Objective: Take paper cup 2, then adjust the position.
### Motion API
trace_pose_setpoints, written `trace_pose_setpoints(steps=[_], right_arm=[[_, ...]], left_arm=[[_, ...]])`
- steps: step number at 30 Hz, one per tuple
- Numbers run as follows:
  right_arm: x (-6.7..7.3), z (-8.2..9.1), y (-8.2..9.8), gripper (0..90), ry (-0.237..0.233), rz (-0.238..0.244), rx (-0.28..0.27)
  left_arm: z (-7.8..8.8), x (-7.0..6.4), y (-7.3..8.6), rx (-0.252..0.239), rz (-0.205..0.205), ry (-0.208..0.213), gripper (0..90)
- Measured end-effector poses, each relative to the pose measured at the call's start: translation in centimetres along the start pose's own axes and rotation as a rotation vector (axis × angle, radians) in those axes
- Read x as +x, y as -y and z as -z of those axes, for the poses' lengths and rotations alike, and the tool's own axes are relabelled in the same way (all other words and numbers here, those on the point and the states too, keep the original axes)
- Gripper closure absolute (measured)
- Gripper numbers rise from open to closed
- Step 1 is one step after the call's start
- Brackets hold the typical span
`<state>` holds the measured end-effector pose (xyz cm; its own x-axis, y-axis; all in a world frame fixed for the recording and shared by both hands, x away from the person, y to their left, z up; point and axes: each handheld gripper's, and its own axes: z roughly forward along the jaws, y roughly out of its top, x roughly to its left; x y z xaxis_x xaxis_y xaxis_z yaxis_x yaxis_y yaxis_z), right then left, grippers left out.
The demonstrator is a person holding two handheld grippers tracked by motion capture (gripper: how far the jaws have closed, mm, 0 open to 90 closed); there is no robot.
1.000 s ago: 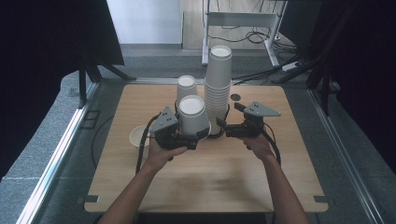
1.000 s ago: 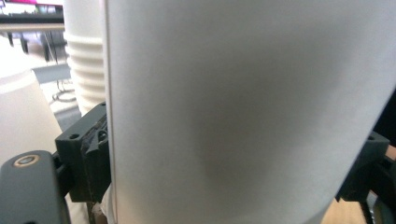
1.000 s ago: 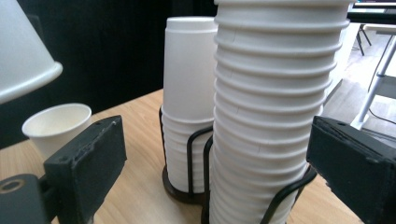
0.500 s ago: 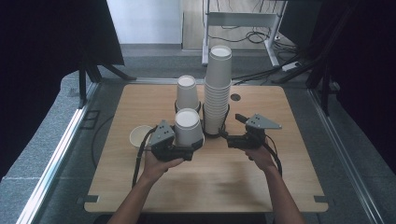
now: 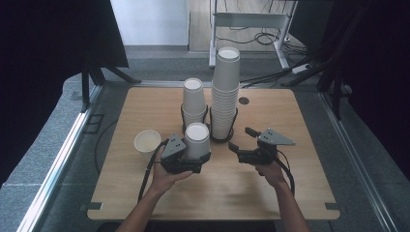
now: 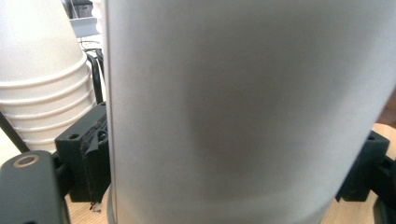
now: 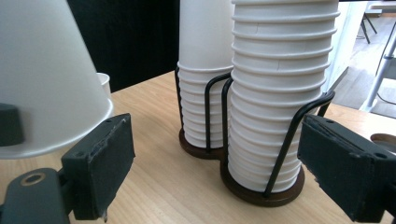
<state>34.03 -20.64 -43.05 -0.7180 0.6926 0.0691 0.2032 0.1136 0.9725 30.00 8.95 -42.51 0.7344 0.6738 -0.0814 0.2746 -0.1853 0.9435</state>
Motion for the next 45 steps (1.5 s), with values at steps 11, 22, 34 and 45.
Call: trace_pose_setpoints(steps=[11, 22, 34, 45], right_arm=[[0.6, 1.1, 1.0, 12.6, -0.017, -0.011, -0.015], [1.2, 1.8, 2.0, 12.8, -0.013, -0.014, 0.001], [2.1, 2.4, 2.4, 12.9, -0.048, -0.026, -0.001], [2.7, 1.9, 2.7, 12.8, -0.130, -0.104, -0.017]], left_arm=[[-1.2, -0.6, 1.3, 0.050, -0.028, -0.024, 12.6], [-2.6, -0.9, 2.6, 0.114, -0.077, -0.071, 12.6], [-4.0, -1.1, 3.3, 0.197, -0.112, -0.089, 12.6], [-5.1, -1.5, 4.0, 0.282, -0.162, -0.073, 12.6]])
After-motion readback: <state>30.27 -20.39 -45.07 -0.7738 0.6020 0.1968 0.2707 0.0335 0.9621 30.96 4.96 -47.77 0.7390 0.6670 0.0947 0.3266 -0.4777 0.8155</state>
